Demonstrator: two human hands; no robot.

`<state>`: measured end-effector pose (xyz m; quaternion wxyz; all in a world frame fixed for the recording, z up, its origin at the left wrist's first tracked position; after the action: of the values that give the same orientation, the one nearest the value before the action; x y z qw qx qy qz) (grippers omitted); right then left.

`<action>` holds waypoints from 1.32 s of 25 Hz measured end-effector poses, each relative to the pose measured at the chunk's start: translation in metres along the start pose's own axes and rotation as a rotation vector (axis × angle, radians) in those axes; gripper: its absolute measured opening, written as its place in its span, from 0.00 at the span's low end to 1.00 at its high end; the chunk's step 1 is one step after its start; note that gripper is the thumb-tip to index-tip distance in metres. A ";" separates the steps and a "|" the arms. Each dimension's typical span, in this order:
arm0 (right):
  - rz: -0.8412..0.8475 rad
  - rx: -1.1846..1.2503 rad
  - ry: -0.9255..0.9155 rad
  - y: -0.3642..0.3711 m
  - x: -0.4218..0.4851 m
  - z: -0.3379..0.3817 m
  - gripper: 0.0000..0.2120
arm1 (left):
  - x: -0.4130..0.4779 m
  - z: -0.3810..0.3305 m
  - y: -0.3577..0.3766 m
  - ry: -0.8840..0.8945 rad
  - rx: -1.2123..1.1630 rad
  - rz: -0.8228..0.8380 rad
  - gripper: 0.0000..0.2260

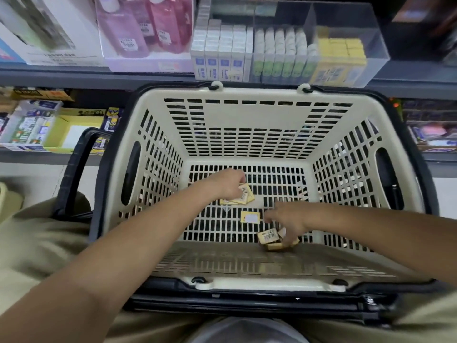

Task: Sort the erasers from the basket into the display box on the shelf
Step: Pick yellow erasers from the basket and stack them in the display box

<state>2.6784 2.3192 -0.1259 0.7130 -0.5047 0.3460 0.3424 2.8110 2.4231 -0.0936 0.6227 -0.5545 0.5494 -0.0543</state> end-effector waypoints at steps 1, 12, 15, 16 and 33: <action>0.029 -0.008 0.005 0.008 -0.001 0.001 0.35 | 0.001 -0.004 0.008 0.023 0.035 0.021 0.18; -0.334 0.422 -0.099 -0.019 -0.003 0.000 0.16 | -0.001 0.007 0.015 0.037 0.057 -0.047 0.14; -0.055 0.193 0.106 -0.003 -0.006 -0.016 0.23 | -0.009 -0.009 0.011 0.144 0.014 -0.162 0.11; 0.000 0.070 0.132 0.009 -0.006 -0.017 0.22 | -0.012 -0.019 0.015 0.209 0.018 -0.158 0.10; -0.241 0.104 -0.179 0.016 0.003 0.032 0.17 | -0.007 -0.013 0.054 0.226 0.281 -0.131 0.12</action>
<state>2.6716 2.3547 -0.1278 0.8020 -0.4724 0.2353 0.2797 2.7697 2.4403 -0.1268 0.6235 -0.4870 0.5656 -0.2327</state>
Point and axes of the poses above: each hand's wrist, its own x-axis towards the middle knuckle, its own y-axis out of the palm, z = x × y, the point moved 4 cm from there along x, towards the middle knuckle, and after that the axes turned 12 degrees about x, right-handed, at the moved point
